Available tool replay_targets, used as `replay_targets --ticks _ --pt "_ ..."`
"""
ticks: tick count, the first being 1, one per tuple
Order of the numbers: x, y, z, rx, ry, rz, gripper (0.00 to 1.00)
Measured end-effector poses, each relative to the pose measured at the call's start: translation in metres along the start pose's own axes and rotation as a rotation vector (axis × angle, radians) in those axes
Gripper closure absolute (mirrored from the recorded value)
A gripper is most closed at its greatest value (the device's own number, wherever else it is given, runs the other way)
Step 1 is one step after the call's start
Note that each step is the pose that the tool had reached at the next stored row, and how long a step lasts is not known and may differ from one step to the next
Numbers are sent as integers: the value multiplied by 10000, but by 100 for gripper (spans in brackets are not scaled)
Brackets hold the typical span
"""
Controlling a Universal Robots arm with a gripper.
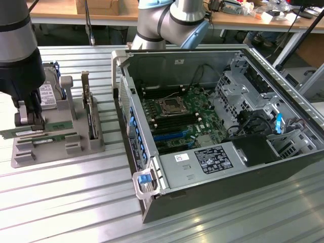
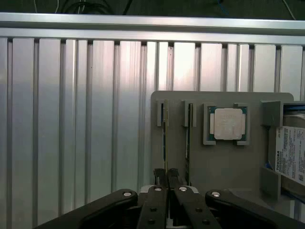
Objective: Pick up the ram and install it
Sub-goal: 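Pick up the ram and move it above insertion slot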
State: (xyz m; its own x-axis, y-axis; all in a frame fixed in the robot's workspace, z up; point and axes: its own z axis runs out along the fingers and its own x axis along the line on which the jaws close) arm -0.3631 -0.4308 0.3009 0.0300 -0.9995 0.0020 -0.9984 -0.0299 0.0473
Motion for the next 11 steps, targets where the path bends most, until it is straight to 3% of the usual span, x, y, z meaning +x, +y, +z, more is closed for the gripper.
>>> replay_targets --ticks 11 --pt "0 8 -173 0 0 0 88"
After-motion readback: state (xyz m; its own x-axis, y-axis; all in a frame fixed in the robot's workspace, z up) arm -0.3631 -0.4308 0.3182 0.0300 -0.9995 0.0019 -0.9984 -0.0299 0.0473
